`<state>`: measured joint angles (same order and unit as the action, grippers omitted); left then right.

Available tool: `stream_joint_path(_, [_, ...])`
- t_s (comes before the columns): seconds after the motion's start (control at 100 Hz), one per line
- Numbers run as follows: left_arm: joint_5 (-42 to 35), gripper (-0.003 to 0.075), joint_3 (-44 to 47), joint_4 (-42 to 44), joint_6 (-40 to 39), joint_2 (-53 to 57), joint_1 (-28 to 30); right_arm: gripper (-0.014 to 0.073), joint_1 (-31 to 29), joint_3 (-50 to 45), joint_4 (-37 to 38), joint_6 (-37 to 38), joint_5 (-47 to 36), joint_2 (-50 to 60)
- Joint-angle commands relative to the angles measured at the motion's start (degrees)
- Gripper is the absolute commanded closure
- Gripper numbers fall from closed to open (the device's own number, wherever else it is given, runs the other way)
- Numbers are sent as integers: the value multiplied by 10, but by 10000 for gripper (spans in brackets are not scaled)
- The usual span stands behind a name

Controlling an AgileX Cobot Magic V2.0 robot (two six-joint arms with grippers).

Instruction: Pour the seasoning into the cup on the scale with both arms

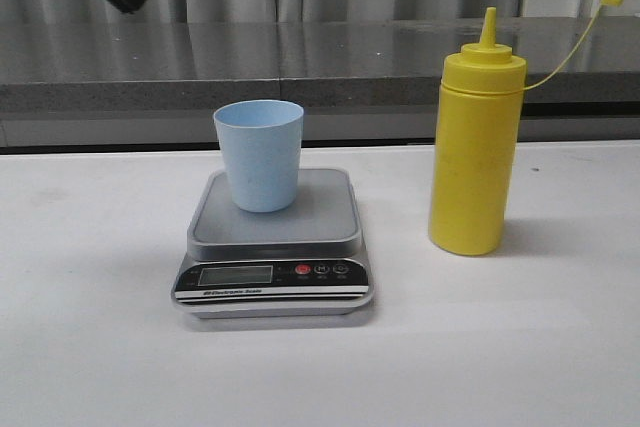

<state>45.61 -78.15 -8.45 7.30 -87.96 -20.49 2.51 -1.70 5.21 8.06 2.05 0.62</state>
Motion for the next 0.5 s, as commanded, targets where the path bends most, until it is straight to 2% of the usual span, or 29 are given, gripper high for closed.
stream_joint_path(0.0, [-62,710,29,-4,-2,65,17,661,-4,2,1,0,-44,8])
stream_joint_path(0.3, [-124,710,193,-4,-2,219,78,661,-4,2,1,0,-44,8])
stream_joint_path(0.49, [-178,710,298,-3,-2,333,96,661,-4,2,1,0,-44,8])
